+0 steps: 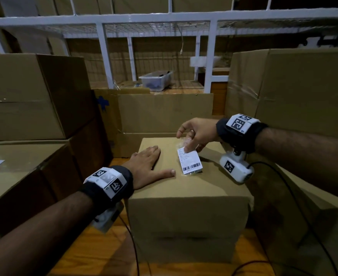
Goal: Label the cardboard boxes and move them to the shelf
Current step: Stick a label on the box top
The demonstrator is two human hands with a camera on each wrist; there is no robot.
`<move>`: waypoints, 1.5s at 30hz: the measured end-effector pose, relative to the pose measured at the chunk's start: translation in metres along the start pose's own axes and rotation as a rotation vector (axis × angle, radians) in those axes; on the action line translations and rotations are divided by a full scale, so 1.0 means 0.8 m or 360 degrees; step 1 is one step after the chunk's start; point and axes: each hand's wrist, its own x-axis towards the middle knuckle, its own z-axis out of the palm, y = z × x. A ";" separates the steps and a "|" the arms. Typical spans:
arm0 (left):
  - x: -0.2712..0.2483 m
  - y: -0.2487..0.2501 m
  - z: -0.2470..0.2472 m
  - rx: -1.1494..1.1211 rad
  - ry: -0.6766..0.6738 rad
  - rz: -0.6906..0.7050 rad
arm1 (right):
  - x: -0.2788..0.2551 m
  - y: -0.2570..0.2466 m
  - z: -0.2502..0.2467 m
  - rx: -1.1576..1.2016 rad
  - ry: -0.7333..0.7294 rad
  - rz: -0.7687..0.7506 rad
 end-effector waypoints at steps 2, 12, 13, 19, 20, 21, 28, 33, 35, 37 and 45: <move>-0.001 0.001 -0.001 0.0013 0.0018 0.0000 | -0.016 -0.002 0.001 0.0011 0.0015 0.0004; -0.034 0.027 -0.053 0.0108 0.0000 0.0100 | -0.110 -0.008 0.015 0.0256 0.0266 -0.0051; -0.039 0.029 -0.056 0.0039 0.0043 0.0153 | -0.121 -0.008 0.018 0.0293 0.0303 -0.0065; -0.092 0.073 -0.064 -0.0218 0.0210 0.0493 | -0.179 0.000 0.038 0.0538 0.0601 -0.0104; -0.101 0.082 -0.063 -0.0242 0.0245 0.0525 | -0.189 0.002 0.040 0.0558 0.0638 -0.0116; -0.109 0.092 -0.060 -0.0270 0.0286 0.0564 | -0.200 0.004 0.042 0.0578 0.0667 -0.0132; -0.132 0.171 -0.038 -0.0571 0.0545 0.0724 | -0.282 0.032 0.048 0.0722 0.0824 -0.0287; -0.136 0.257 -0.016 -0.1099 0.0475 0.0652 | -0.351 0.078 0.038 0.0793 0.0900 -0.0247; -0.136 0.299 -0.004 -0.1226 0.0479 0.0652 | -0.384 0.108 0.034 0.0831 0.0919 -0.0193; -0.135 0.344 0.011 -0.1277 0.0487 0.0648 | -0.417 0.141 0.032 0.0903 0.0926 -0.0135; -0.102 0.515 0.063 -0.1438 0.0390 0.0703 | -0.525 0.270 0.008 0.1198 0.1044 0.0135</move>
